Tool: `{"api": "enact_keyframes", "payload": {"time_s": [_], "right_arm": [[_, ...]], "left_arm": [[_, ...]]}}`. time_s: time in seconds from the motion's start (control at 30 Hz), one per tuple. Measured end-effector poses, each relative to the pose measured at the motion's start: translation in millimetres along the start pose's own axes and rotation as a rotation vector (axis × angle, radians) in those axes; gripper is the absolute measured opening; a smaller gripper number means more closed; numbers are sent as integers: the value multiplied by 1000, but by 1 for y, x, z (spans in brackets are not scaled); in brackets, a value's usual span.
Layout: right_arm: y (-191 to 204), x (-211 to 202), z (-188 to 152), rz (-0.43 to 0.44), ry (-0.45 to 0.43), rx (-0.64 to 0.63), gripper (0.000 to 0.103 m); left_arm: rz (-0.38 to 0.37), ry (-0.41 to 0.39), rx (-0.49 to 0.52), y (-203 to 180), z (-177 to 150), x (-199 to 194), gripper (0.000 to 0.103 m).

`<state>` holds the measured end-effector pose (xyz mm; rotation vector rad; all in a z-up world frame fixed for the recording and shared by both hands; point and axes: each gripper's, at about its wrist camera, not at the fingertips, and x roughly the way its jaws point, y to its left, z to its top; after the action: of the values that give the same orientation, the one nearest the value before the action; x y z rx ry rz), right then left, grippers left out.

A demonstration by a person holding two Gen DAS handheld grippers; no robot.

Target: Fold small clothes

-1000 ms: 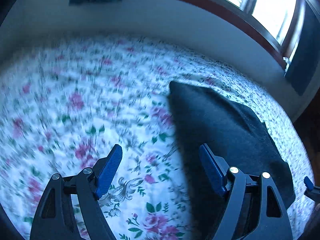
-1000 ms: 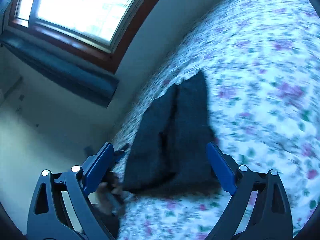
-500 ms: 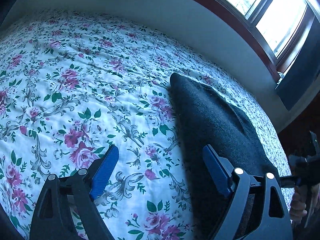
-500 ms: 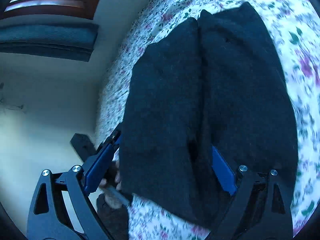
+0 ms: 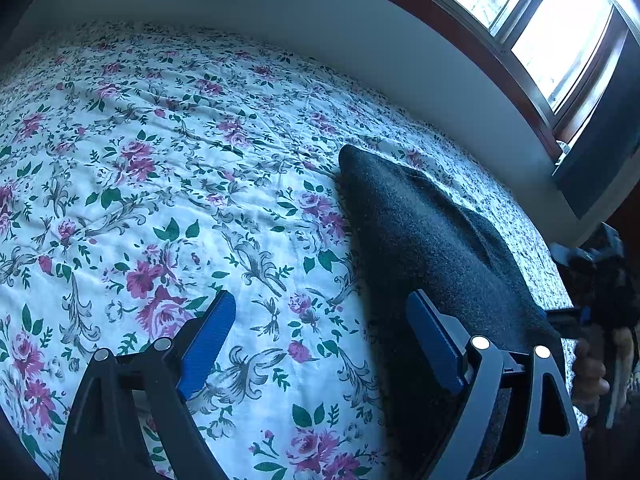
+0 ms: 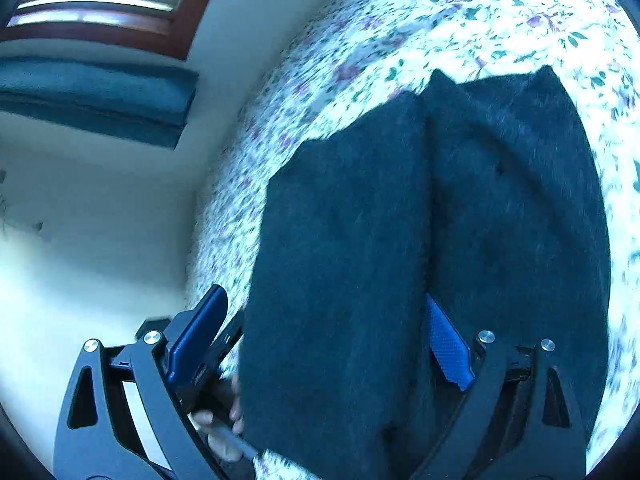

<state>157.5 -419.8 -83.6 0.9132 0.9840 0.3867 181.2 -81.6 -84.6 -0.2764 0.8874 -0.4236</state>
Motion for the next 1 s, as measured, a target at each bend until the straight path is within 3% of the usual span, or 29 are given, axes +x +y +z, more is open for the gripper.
{"api": "enact_keyframes", "payload": {"time_s": [0.17, 0.23, 0.3, 0.43, 0.5, 0.57, 0.87, 1.0], "right_arm": [[-15, 14, 22, 43, -14, 36, 91], [-15, 17, 29, 36, -15, 25, 78], [-20, 20, 35, 17, -7, 32, 59], [-28, 27, 41, 20, 2, 51, 39], [-29, 29, 41, 24, 1, 57, 19], [-29, 27, 40, 18, -13, 49, 11], [10, -26, 27, -51, -200, -138, 9], [-7, -46, 27, -114, -235, -112, 8]], "left_arm": [[2, 1, 0, 0, 0, 1, 86], [4, 0, 5, -1, 0, 1, 87], [4, 3, 6, -2, 1, 1, 87], [5, 2, 11, -3, 0, 1, 87], [6, 2, 12, -3, 0, 2, 87], [6, 2, 12, -3, 0, 1, 87], [7, 2, 13, -4, 0, 1, 87], [6, 1, 12, -4, 0, 0, 87]]}}
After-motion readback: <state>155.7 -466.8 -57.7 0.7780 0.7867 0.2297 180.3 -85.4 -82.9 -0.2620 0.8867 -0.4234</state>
